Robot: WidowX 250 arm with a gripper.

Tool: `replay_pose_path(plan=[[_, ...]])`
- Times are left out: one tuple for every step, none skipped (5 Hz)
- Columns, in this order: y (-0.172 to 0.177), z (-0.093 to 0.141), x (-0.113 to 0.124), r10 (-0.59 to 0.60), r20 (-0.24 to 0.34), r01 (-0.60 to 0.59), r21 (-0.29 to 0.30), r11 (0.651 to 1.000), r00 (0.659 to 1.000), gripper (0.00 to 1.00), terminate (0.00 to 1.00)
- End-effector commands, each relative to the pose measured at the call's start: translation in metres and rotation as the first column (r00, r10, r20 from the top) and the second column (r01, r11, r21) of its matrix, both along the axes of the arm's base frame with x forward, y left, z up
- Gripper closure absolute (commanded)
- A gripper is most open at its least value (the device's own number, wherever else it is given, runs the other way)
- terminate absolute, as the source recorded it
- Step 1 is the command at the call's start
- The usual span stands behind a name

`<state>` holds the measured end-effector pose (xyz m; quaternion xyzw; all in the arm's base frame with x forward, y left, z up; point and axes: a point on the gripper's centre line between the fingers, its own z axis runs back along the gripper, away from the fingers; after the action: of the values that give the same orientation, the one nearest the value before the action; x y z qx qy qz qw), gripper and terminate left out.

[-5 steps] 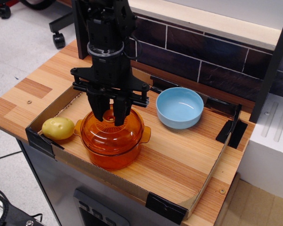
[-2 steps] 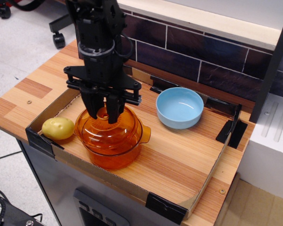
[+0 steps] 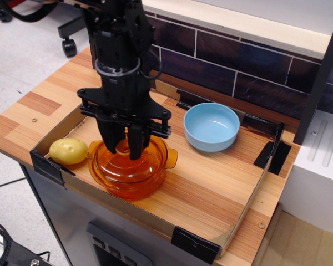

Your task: Put lid on pot

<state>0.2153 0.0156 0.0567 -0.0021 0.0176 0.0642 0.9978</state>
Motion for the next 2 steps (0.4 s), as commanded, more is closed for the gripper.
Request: replay_pose_path(plan=[[0.0011,0.0105,0.0147,0.028,0.049,-0.028,0.003,1.000,0.998,1.00,0.00],[0.0069,0.0107,0.0214,0.038,0.054,-0.038,0.002,0.999,0.998,1.00,0.00]])
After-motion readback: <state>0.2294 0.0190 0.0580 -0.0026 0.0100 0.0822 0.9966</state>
